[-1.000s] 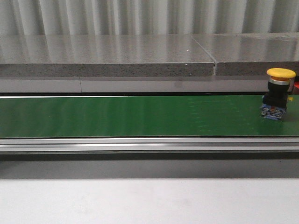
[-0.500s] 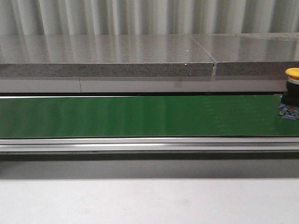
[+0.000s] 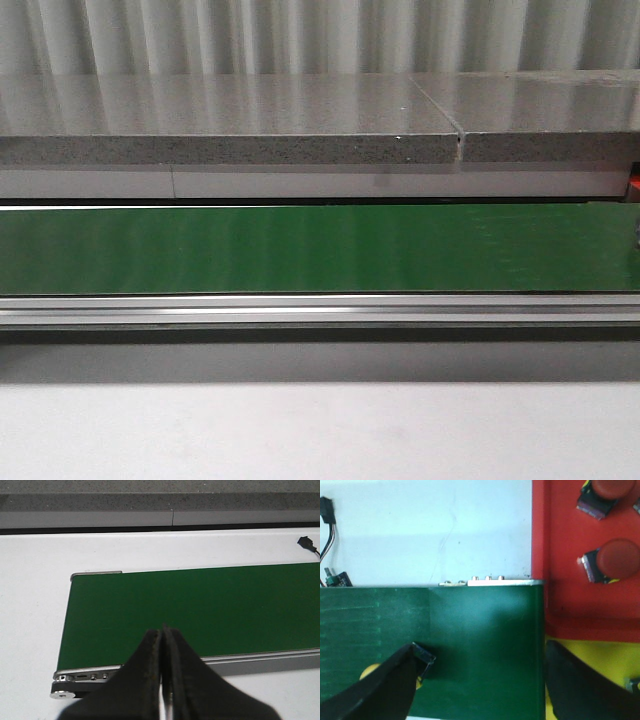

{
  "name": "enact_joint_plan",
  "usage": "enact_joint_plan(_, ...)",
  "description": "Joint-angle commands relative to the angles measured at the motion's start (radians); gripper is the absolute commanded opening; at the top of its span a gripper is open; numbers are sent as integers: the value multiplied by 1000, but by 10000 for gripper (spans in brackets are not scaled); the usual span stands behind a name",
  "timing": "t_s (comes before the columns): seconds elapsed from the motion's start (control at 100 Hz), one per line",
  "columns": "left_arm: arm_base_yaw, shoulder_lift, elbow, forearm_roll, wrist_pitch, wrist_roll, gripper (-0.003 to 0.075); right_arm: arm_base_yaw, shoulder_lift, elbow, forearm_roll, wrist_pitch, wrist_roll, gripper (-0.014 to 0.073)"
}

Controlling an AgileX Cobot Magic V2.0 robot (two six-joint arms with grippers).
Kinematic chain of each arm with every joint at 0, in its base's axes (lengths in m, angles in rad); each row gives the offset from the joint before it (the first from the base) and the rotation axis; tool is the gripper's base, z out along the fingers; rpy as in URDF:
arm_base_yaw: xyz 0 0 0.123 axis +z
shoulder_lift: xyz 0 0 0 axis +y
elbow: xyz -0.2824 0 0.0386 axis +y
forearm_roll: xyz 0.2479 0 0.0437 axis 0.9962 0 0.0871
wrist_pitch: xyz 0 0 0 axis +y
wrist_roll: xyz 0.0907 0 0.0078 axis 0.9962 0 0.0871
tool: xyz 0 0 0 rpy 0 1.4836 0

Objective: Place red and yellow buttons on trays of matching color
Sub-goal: 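Grasp the yellow button at the belt's end with the right gripper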

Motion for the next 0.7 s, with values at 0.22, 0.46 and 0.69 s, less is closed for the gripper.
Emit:
enact_joint_plan(0.22, -9, 0, -24, -26, -70, -2, -20, 49, -146, 174, 17, 45, -19, 532)
enact_joint_plan(0.46, -9, 0, -24, -26, -70, -2, -20, 140, -168, 233, -12, -3, -27, 532)
enact_joint_plan(0.69, -9, 0, -24, -26, -70, -2, -20, 164, -168, 253, -94, -93, -27, 532)
